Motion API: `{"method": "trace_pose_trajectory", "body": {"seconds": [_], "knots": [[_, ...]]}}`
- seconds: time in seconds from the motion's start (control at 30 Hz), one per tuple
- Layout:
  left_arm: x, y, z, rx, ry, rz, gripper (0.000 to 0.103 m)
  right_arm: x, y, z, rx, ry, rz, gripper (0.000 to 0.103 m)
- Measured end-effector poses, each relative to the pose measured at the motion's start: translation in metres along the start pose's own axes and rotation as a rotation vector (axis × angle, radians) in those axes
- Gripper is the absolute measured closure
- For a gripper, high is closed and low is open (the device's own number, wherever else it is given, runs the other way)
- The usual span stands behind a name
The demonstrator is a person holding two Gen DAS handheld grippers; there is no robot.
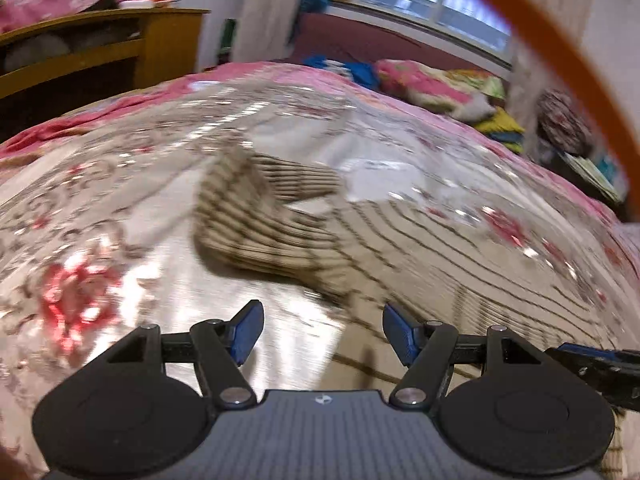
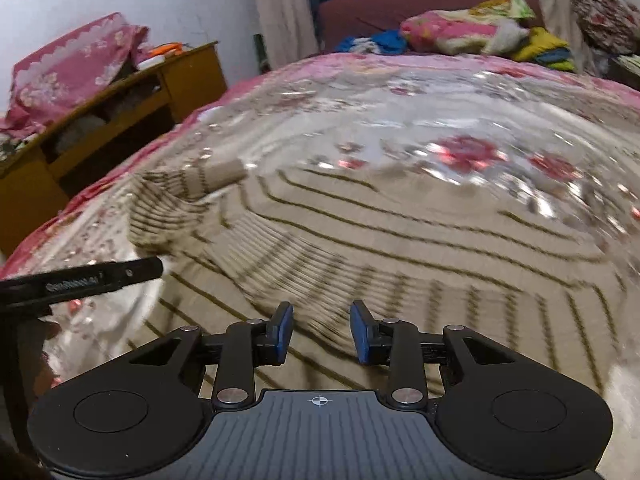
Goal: Fold small clothes
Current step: 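Move the right tool down to the other sleeve cuff of the sweater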
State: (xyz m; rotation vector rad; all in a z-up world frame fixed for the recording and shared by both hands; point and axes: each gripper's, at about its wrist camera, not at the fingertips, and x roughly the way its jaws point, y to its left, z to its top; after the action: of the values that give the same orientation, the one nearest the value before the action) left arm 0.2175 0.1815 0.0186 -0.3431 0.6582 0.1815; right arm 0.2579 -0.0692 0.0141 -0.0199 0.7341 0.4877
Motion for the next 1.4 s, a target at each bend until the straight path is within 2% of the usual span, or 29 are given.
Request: {"method": "trace_pose_trajectory", "body": {"seconds": [0.17,0.37,0.53,0.73,0.87,1.03,1.1,1.2,1.4], "knots": [[0.011,0.026,0.002,-0.044,0.005,0.021,0.033,0.018,0.041,0.026,-0.084,-0.007,0.042,0.071],[0.018,0.044,0.007,-0.082,-0.018,-0.004,0.033,0.051,0.096,0.057,-0.200,0.000,0.090,0.071],[0.028,0.051,0.010,-0.117,-0.011,-0.053,0.033,0.080,0.140,0.089,-0.253,0.011,0.148,0.071],[0.030,0.061,0.008,-0.139,-0.011,-0.073,0.033,0.108,0.182,0.120,-0.318,0.031,0.197,0.071],[0.032,0.066,0.006,-0.144,0.000,-0.079,0.033,0.131,0.209,0.132,-0.360,0.097,0.244,0.071],[0.031,0.071,0.004,-0.138,0.003,-0.083,0.033,0.160,0.246,0.130,-0.466,0.162,0.278,0.071],[0.031,0.072,0.004,-0.133,0.003,-0.084,0.033,0.174,0.256,0.128,-0.491,0.190,0.269,0.070],[0.029,0.073,0.003,-0.128,0.001,-0.082,0.033,0.191,0.254,0.124,-0.497,0.235,0.197,0.070],[0.028,0.076,0.005,-0.144,0.002,-0.093,0.033,0.188,0.194,0.116,-0.418,0.316,0.046,0.070]]}}
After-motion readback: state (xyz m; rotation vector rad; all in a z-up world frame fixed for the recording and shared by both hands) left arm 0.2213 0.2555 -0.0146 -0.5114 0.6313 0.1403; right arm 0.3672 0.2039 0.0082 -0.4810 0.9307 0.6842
